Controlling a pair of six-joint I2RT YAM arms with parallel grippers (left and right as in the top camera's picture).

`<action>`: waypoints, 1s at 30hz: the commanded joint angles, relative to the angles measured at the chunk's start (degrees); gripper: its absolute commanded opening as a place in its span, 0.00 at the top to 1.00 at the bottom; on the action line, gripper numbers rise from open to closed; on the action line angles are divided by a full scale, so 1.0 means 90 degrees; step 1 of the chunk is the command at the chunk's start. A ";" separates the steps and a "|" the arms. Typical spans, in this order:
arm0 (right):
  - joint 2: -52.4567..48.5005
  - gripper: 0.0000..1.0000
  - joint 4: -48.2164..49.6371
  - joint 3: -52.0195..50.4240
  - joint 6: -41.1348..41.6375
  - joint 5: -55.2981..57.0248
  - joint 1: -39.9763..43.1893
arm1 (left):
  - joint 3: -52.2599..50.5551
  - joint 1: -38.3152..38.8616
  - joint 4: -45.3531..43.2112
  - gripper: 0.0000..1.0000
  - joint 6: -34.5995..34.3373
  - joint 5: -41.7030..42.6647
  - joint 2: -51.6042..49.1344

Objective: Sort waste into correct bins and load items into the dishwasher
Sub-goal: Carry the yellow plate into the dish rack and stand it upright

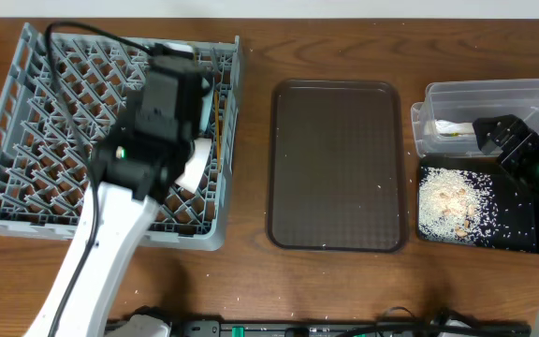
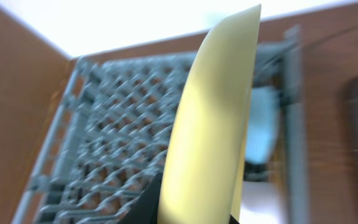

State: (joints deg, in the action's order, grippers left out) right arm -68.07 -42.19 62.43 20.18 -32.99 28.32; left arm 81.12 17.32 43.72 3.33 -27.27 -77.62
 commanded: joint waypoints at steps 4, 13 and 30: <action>0.0027 0.01 -0.0007 0.0051 0.0136 0.0168 0.0024 | -0.0053 -0.0818 -0.0204 0.92 0.1292 0.0296 -0.0741; 0.0027 0.01 -0.0005 0.0051 0.0136 0.0165 0.0024 | -0.0053 -0.0979 -0.0639 0.93 0.1676 0.0340 -0.1836; 0.0027 0.01 -0.0007 0.0051 0.0136 0.0165 0.0024 | -0.0051 -0.0952 -0.0867 0.23 0.1851 0.0432 -0.2467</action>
State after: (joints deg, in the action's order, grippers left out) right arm -68.10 -42.22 62.41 20.67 -31.46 28.32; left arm 80.97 8.69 35.53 20.34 -23.81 -99.72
